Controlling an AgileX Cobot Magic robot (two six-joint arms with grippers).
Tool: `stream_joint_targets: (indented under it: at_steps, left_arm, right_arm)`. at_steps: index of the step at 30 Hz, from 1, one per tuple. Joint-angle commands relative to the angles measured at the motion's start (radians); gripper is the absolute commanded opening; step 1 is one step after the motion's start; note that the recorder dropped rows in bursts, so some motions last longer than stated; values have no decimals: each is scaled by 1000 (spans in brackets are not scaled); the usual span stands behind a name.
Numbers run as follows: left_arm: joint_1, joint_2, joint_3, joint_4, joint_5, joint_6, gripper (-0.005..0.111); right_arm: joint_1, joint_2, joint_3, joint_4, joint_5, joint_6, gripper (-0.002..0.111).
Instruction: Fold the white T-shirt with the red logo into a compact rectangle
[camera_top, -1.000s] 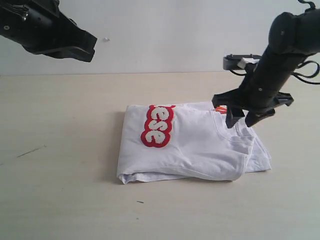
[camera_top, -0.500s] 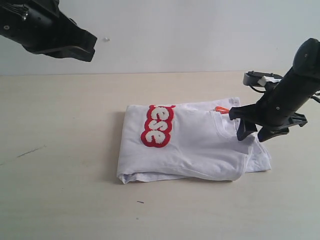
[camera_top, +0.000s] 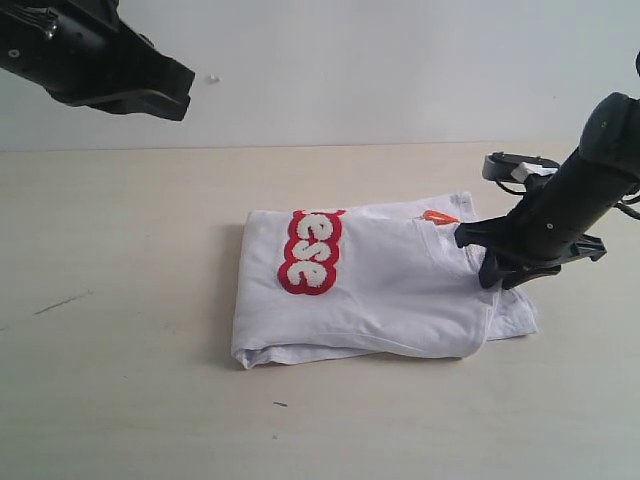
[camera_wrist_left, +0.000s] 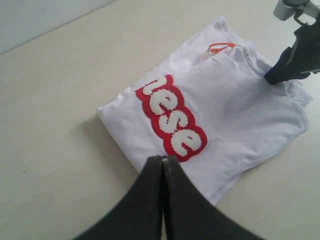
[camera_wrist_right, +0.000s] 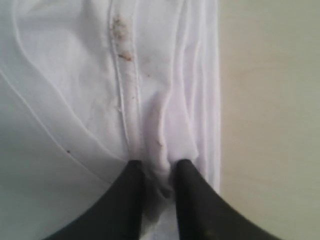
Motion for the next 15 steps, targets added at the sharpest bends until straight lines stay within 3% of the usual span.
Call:
stream_joint_targets:
  at_steps: [1,10,15]
  left_arm:
    - [1,-9,4,-7,-12,1,0]
    - [1,-9,4,-8,-17,1,0]
    - [1,-9,4,-5,-23,2,0]
  right_arm:
    - [1,-4,6,1,1,-67,0]
    - [8,-128,6,23,-65,-159,0]
    - [66,-196,6,21,-251,-395,0]
